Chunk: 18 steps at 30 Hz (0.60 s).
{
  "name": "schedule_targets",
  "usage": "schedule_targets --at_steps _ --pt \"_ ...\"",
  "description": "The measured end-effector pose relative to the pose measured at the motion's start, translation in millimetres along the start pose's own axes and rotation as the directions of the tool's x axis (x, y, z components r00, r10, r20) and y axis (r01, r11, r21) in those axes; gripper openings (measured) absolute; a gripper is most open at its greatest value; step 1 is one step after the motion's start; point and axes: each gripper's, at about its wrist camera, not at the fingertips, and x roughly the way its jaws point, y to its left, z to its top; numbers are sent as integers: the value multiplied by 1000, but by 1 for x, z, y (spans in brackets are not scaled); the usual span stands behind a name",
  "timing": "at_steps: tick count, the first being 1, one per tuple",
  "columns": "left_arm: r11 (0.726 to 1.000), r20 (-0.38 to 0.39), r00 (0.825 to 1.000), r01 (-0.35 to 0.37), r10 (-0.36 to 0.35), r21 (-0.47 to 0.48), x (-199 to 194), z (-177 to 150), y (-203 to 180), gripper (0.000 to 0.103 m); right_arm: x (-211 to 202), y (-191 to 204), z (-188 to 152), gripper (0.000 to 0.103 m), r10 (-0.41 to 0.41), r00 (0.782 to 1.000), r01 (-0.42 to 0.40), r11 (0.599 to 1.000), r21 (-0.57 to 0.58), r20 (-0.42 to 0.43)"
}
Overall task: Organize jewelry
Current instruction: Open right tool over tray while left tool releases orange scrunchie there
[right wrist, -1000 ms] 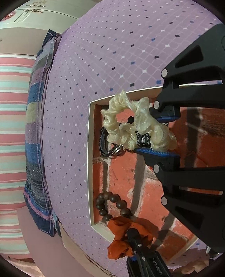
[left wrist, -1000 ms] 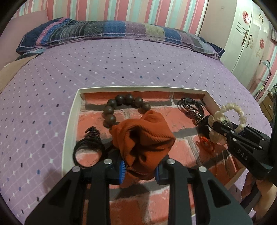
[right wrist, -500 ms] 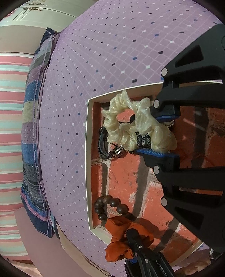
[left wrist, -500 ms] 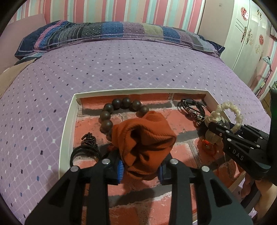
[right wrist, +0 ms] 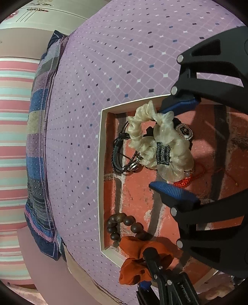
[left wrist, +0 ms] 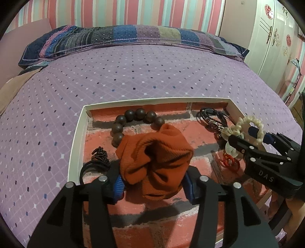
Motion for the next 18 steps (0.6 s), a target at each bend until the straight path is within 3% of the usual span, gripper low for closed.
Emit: schedule_targets --at_steps 3,13,16,18 --pt "1000 9 1000 -4 4 1 -3 0 -1 62 -3 0 1 74 -6 1000 6 1000 3 13" --pt "999 17 1000 5 -6 35 -16 -3 -11 65 -10 1 1 76 -7 1000 7 1000 -2 30" --pt "998 50 999 -6 3 57 -26 -6 -17 82 -12 -1 0 76 -1 1000 1 1000 10 30" --pt "997 68 998 4 -9 71 -33 -8 -21 83 -12 -1 0 76 0 1000 0 1000 13 30"
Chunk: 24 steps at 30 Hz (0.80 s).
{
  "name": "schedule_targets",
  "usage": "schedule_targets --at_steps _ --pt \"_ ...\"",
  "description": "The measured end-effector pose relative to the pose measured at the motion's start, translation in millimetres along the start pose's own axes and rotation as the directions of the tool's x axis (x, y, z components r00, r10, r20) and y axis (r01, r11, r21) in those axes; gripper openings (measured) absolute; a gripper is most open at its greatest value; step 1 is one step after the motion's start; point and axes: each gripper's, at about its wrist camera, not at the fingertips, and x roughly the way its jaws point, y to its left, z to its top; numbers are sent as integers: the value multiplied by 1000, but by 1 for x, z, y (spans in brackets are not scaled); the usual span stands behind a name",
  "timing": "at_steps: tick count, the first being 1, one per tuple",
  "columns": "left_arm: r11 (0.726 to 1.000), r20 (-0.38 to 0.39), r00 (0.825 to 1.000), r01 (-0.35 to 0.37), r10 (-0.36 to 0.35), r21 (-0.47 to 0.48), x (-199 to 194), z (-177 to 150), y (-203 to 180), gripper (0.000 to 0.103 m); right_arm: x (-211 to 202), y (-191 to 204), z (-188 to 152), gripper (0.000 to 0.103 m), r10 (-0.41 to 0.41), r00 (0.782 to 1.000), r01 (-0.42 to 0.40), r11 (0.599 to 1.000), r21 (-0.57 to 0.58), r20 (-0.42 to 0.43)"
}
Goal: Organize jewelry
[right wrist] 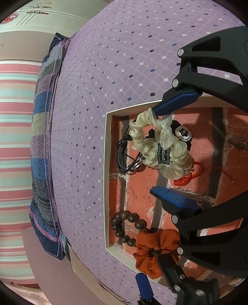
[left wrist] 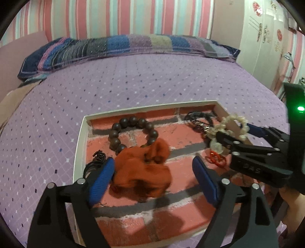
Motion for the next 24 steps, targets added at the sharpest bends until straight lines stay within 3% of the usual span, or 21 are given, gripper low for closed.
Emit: schedule_targets --at_steps 15,24 --pt "992 4 994 109 -109 58 -22 -21 -31 85 -7 -1 -3 76 -2 1000 2 1000 11 -1" --pt "993 27 997 66 -68 96 -25 -26 -41 84 -9 -5 -3 78 -3 1000 3 1000 26 2"
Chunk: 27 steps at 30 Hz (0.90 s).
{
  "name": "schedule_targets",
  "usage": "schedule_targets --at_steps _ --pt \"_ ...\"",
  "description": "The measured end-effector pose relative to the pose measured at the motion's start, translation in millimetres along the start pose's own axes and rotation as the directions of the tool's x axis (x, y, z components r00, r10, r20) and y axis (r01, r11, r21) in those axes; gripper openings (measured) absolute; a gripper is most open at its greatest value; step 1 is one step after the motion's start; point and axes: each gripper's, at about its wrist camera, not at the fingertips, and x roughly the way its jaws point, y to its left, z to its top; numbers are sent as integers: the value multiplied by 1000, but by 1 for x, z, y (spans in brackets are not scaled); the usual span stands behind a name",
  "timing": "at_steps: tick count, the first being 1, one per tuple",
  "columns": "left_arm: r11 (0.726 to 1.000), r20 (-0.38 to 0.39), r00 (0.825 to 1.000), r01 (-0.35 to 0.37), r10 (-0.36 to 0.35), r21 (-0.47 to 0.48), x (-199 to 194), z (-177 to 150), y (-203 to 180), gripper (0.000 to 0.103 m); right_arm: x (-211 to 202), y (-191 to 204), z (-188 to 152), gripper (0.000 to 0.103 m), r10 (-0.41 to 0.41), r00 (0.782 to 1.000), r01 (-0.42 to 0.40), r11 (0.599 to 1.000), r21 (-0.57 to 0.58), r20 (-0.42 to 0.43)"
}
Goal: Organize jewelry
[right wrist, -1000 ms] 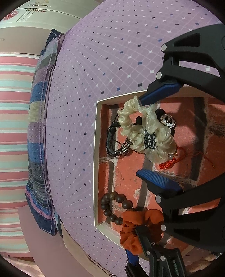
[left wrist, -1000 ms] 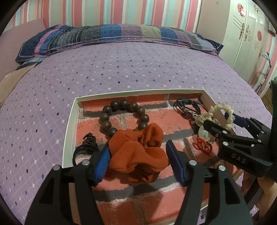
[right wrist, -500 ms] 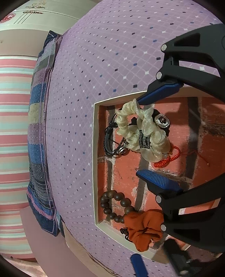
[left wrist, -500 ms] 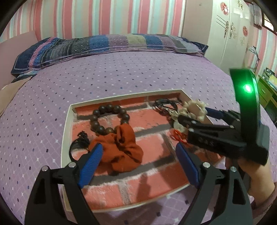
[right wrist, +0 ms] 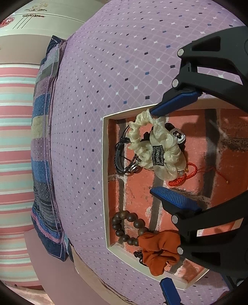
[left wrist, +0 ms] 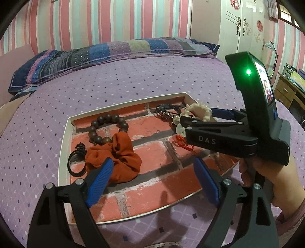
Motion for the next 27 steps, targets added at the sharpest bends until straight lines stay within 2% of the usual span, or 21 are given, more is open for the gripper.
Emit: schedule_targets --at_steps 3,5,9,12,19,27 --pt "1000 8 1000 2 -2 -17 -5 1 5 84 -5 -4 1 89 4 1000 -4 1000 23 20" --pt "1000 14 1000 -3 3 -26 -8 1 8 85 -9 -7 4 90 17 999 -18 999 43 29" --pt "999 25 999 -19 20 -46 -17 0 15 85 -16 -7 9 99 11 999 -14 998 53 41" --pt "996 46 997 -50 54 -70 -30 -3 25 92 -28 -6 11 99 8 998 -11 999 50 59" --pt "985 87 989 -105 118 -140 -73 -17 57 94 -73 4 1 99 -42 994 42 999 -2 100" --pt "959 114 966 -210 234 -189 -138 -42 78 99 -155 24 -37 99 -88 981 92 996 -17 172"
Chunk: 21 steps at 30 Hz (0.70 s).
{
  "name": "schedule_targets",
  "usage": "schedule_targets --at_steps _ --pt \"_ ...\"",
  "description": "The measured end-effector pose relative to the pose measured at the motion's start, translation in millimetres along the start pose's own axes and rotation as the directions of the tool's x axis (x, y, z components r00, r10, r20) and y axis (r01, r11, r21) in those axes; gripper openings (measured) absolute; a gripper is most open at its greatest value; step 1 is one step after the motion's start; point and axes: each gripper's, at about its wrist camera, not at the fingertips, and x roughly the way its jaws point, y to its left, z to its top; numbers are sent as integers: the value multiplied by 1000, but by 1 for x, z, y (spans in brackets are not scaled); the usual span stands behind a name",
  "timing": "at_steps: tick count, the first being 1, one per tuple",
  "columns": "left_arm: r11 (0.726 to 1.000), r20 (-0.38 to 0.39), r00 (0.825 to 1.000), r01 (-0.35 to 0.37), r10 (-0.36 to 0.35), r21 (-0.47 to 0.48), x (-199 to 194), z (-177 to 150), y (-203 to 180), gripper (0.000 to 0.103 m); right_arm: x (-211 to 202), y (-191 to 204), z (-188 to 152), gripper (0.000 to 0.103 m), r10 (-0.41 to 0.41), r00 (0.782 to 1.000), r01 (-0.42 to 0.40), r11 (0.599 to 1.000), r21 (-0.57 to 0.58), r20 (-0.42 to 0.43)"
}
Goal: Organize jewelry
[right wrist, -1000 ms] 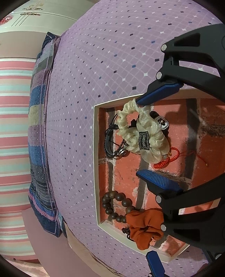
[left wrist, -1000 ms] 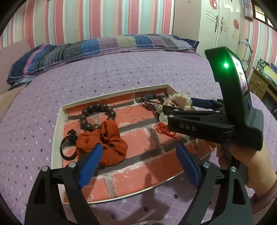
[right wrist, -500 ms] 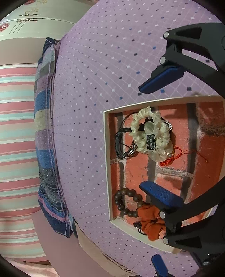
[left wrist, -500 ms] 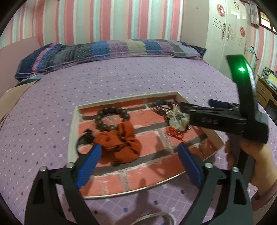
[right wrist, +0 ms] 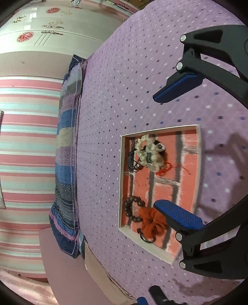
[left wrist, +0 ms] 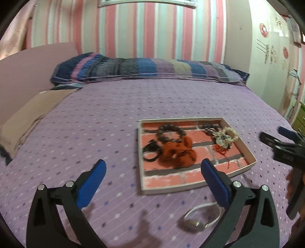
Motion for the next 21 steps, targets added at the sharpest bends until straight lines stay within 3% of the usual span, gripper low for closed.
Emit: schedule_targets --at_steps 9,21 --pt "997 -1 997 -78 78 -17 -71 -40 12 99 -86 17 -42 99 -4 1000 4 1000 20 19" --pt "997 23 999 -40 41 -60 -129 -63 4 99 -155 34 -78 99 -29 999 29 999 20 22"
